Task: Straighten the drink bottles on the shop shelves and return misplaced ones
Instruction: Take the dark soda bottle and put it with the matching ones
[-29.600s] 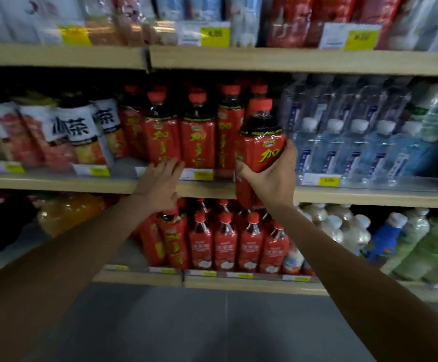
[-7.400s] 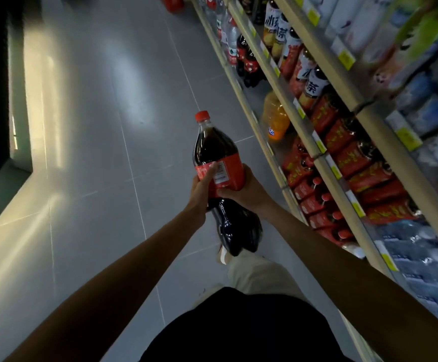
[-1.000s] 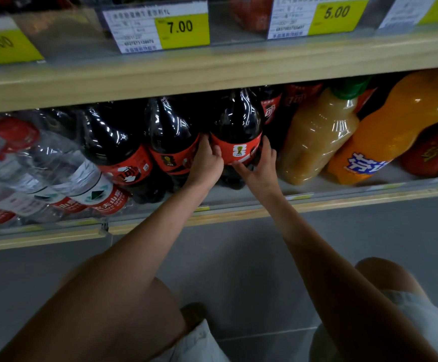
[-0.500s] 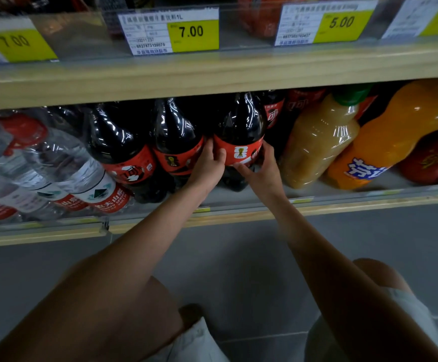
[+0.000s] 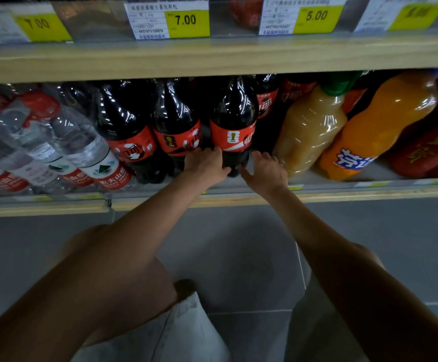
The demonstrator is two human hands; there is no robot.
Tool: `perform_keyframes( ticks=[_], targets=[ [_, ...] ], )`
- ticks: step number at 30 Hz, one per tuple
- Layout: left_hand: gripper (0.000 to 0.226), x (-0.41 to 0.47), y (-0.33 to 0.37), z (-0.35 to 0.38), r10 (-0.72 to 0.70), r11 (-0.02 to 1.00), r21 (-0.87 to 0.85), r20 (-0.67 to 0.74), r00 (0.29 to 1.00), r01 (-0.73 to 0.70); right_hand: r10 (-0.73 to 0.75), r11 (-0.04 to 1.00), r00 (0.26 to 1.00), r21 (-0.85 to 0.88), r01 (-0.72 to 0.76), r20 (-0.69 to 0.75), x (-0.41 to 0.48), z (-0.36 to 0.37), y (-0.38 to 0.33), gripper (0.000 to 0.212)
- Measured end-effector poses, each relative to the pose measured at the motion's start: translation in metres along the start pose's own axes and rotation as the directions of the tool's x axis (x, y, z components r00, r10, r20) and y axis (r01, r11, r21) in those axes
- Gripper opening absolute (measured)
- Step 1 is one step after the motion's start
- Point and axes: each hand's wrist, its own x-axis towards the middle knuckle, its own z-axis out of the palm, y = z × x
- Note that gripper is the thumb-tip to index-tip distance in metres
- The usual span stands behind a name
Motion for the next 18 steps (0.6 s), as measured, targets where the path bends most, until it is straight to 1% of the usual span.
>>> perform_keyframes(
  ticks=[3, 6, 9, 12, 15, 18],
  targets=[
    [0.058, -0.012, 0.007, -0.003, 0.040, 0.991, 0.121, 0.084, 0.996, -0.050, -0.059, 0.989, 0.995, -0.130, 0.069, 0.084, -0.017, -0.010, 0.013, 0.052],
    [0.066, -0.025, 0.021, -0.006, 0.055, 0.983, 0.166, 0.138, 0.989, -0.078, -0.088, 0.977, 0.987, -0.181, 0.111, 0.132, -0.035, -0.023, 0.029, 0.050],
    [0.069, -0.037, 0.037, -0.010, 0.080, 0.984, 0.147, 0.140, 0.987, -0.100, -0.120, 0.973, 0.983, -0.182, 0.145, 0.142, -0.052, -0.036, 0.046, 0.046],
    [0.070, -0.048, 0.052, -0.011, 0.104, 0.983, 0.137, 0.124, 0.987, -0.121, -0.110, 0.971, 0.981, -0.193, 0.140, 0.157, -0.065, -0.045, 0.062, 0.044],
    [0.071, -0.056, 0.066, -0.011, 0.097, 0.978, 0.173, 0.134, 0.986, -0.120, -0.100, 0.973, 0.983, -0.193, 0.130, 0.156, -0.076, -0.052, 0.077, 0.045],
    [0.068, -0.064, 0.081, -0.010, 0.118, 0.966, 0.215, 0.123, 0.985, -0.143, -0.104, 0.971, 0.983, -0.197, 0.133, 0.151, -0.084, -0.055, 0.089, 0.046]
  ],
)
